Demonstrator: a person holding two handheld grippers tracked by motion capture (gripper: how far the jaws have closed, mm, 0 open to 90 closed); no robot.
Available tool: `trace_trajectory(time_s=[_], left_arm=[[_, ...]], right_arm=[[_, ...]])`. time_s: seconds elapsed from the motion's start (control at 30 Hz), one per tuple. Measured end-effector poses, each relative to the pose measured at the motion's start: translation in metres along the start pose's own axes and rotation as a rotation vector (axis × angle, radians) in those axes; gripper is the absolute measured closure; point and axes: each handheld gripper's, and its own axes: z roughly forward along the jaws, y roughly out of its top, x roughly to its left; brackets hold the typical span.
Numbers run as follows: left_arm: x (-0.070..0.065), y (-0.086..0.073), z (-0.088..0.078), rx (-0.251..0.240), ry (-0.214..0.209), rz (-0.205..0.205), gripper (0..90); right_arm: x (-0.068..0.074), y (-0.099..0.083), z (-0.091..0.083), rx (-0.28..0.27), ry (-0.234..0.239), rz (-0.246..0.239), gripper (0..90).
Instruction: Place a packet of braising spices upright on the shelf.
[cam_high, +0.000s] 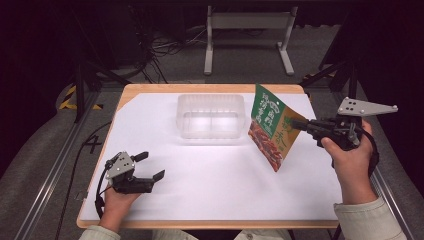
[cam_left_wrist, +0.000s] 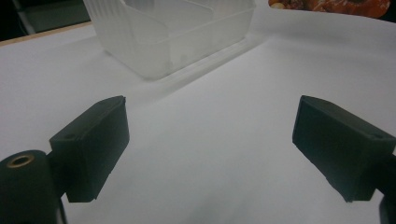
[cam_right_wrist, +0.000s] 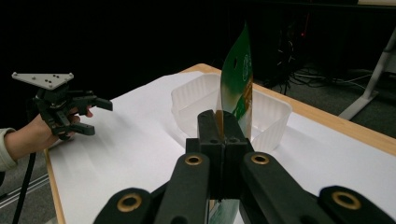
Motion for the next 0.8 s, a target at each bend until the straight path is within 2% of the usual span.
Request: trace_trajectory(time_s=[0.43, 0.8], left_arm=[[0.001, 0.0, -0.001, -0.004, 0.002, -0.007, 10.7], [0.0, -0.004, -0.005, -0.001, 0.009, -0.015, 9.8]], right_arm=[[-0.007, 0.024, 0.008, -0.018, -0.013, -0.014, 90.0], [-0.011, 0.047, 0.027, -0.011, -0.019, -0.035, 90.0]])
